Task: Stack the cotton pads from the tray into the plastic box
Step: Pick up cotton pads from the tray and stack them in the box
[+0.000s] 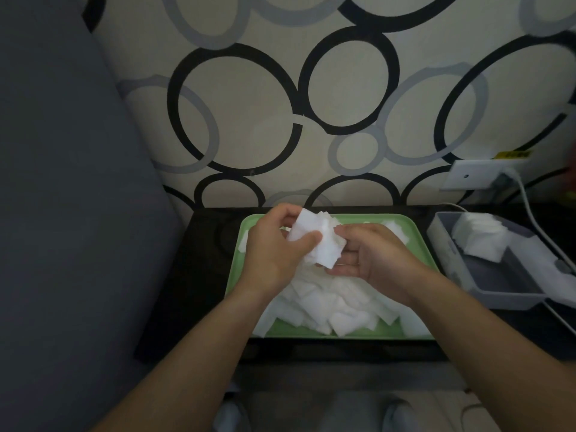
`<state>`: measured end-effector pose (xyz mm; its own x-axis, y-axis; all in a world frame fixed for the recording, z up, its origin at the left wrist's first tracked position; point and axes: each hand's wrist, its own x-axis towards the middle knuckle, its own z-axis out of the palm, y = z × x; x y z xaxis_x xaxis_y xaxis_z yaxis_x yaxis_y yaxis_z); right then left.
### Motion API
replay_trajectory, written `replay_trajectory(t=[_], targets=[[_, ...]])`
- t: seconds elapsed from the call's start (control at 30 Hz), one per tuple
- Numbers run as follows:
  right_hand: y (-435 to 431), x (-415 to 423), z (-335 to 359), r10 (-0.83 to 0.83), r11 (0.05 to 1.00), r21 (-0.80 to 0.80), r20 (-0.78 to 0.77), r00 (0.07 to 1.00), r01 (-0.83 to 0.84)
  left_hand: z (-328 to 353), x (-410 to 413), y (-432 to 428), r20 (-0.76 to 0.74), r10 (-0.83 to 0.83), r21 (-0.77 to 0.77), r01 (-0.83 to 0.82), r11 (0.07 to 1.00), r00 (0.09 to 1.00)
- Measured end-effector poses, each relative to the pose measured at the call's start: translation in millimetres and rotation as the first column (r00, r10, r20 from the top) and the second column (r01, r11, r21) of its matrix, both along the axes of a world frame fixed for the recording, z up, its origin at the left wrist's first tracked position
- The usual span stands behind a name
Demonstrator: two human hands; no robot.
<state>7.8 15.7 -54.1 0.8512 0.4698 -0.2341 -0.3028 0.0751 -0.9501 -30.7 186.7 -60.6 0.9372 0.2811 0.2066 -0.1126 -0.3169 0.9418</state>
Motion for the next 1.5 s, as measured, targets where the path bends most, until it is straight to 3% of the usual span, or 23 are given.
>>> replay_trajectory(t=[0.13,0.4,0.57,0.67,0.9,1.17,1.3,1.4,1.5], targets=[[-1,-1,-5,-0.010,0.999,-0.047,0.091,0.996,0.014,0,0,1,-0.010,0.008,-0.058,-0.008,0.998,1.000],[-2,2,-8,-0.094,0.993,-0.071,0.070,0.993,0.099,4,-1,10,-0.065,0.135,-0.255,-0.147,0.956,0.989],[-2,4,-10,-0.152,0.985,-0.077,0.018,0.988,0.153,16,-5,10,-0.208,-0.033,-0.550,-0.089,0.831,0.978],[0,3,-8,-0.106,0.992,-0.065,0.020,0.994,0.107,14,-6,2,-0.219,-0.080,-0.603,-0.070,0.795,0.972],[5,-2,-3,-0.048,0.999,-0.021,0.059,0.997,0.049,6,-3,-5,-0.187,0.055,-0.546,-0.150,0.824,0.981],[4,-4,0,-0.047,0.999,-0.012,0.056,0.997,0.048,2,-2,-9,-0.172,0.076,-0.474,-0.150,0.868,0.982],[2,-5,1,-0.018,1.000,-0.023,0.083,0.996,0.020,1,-2,-9,-0.133,0.080,-0.318,-0.119,0.941,0.988],[-3,-2,2,0.026,0.998,-0.061,0.116,0.993,-0.020,2,-2,-5,-0.126,0.002,-0.213,-0.029,0.977,0.992],[-11,0,4,0.133,0.984,-0.144,0.174,0.976,-0.108,3,-3,7,-0.196,-0.178,-0.075,0.166,0.983,0.964]])
